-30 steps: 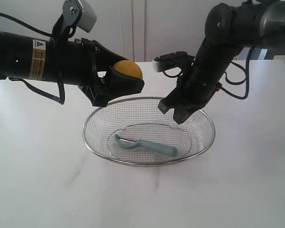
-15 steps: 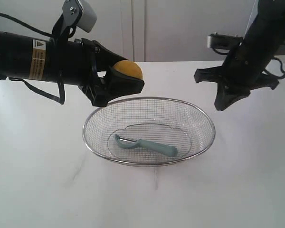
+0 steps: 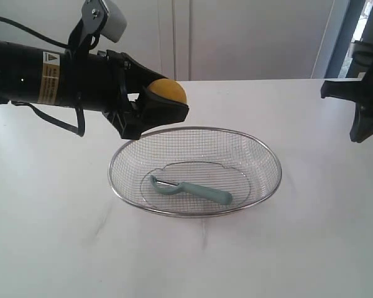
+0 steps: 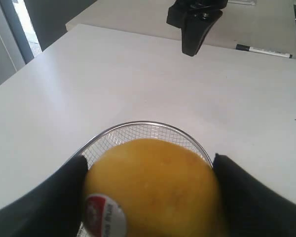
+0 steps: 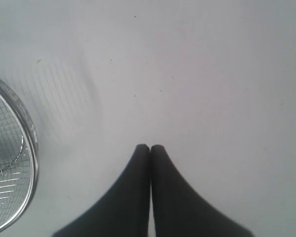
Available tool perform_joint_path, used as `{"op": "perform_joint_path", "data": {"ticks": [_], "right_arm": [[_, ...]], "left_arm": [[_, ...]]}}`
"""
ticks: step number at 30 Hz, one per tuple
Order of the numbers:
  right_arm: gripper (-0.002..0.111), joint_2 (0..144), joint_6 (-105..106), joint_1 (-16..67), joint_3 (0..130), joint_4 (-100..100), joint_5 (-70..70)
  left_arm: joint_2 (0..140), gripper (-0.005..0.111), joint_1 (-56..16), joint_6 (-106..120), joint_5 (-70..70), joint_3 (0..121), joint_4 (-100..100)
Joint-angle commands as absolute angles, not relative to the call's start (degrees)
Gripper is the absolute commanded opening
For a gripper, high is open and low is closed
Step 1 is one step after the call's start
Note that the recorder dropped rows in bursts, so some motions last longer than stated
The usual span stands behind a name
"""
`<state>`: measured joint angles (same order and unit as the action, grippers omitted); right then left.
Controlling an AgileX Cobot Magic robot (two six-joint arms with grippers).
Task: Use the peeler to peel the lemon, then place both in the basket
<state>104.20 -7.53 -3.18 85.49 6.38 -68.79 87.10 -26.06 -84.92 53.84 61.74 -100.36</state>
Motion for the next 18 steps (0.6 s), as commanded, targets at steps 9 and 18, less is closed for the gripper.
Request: {"op": "perform_joint_path", "data": {"ticks": [9,18], "right_arm": [[0.0,103.5,-7.9,-3.5,86.0,6.0,-70.0],[0.0,103.5,-7.9,-3.5,86.0,6.1,-69.6]], "left_arm": [[86.6,0.0,-25.9,-88.6,52.6,61.7,-99.9],[86.6,0.0,-25.9,-97.5,45.9,61.7,-99.9]]}}
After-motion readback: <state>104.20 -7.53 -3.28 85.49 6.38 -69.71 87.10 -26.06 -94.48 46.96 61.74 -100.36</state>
